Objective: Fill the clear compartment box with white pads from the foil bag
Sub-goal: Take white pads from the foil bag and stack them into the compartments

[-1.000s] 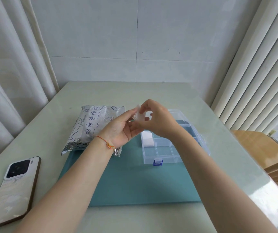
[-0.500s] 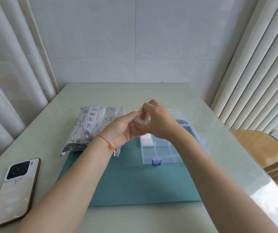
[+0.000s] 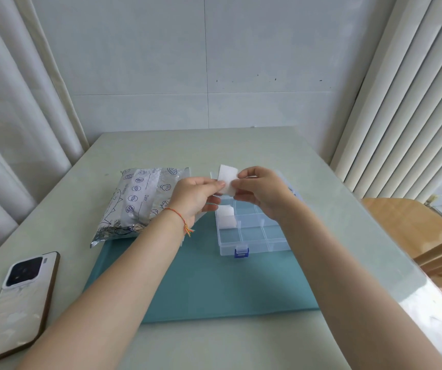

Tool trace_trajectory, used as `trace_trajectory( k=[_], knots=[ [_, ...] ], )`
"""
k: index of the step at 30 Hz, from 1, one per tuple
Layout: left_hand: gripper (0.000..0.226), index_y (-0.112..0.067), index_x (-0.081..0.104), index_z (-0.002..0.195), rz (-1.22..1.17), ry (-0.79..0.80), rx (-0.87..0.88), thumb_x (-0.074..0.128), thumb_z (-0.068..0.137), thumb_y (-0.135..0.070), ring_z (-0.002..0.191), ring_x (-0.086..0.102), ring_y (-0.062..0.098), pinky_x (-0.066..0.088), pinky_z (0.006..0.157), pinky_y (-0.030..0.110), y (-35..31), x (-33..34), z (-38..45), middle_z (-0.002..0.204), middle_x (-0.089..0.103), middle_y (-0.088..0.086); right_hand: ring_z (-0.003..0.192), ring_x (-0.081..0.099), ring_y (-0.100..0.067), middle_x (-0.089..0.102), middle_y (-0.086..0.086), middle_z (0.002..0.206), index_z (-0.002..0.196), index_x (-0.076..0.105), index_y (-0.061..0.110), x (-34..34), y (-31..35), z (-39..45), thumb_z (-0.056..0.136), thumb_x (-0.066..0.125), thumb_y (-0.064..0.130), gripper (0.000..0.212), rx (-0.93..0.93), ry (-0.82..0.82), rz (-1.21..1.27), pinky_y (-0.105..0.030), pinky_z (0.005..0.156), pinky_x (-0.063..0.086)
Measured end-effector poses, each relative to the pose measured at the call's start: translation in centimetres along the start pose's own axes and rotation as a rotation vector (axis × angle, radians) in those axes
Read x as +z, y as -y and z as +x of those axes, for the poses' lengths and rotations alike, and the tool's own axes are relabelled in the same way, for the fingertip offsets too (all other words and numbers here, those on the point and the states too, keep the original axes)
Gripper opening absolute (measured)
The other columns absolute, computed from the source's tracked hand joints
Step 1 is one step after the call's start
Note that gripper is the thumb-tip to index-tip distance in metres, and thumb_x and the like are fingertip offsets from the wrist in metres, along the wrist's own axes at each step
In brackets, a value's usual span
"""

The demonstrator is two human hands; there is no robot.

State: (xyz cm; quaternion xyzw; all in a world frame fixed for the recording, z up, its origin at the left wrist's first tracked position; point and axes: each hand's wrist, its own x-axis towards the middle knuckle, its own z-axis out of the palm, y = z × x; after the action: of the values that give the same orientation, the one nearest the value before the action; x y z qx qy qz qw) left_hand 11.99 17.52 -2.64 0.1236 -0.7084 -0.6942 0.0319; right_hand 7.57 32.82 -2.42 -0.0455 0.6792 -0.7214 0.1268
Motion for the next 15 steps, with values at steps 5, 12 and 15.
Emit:
trace_trajectory(
  k=[5,12,15],
  knots=[
    [0.014,-0.016,0.063,0.078,0.476,-0.093,0.088,0.052,0.086,-0.016,0.062,0.069,0.024,0.060,0.073,0.039,0.0,-0.1,1.0,0.080,0.068,0.016,0.065,0.066,-0.022,0.065,-0.013,0.076,0.081,0.058,0.006,-0.8,-0.7,0.6,0.085,0.066,-0.006,0.015,0.156,-0.001,-0.216,-0.028,0.063,0.058],
    [0.027,-0.009,0.071,0.091,0.863,0.018,0.085,0.045,0.085,-0.006,0.077,0.072,0.028,0.057,0.080,0.033,-0.5,0.5,0.9,0.095,0.073,0.008,0.064,0.066,-0.011,0.072,-0.005,0.082,0.085,0.067,0.013,0.4,0.1,0.3,0.086,0.065,0.006,0.008,0.214,0.122,-0.773,-0.022,0.059,0.048],
    [0.031,-0.017,0.065,0.109,0.900,0.067,0.057,0.048,0.087,-0.004,0.070,0.073,0.020,0.049,0.061,0.024,-0.2,0.5,0.8,0.091,0.063,-0.001,0.068,0.065,-0.011,0.074,-0.007,0.093,0.092,0.071,0.012,0.6,0.1,0.5,0.085,0.066,0.010,0.009,0.224,0.139,-0.879,-0.023,0.062,0.046]
  ],
)
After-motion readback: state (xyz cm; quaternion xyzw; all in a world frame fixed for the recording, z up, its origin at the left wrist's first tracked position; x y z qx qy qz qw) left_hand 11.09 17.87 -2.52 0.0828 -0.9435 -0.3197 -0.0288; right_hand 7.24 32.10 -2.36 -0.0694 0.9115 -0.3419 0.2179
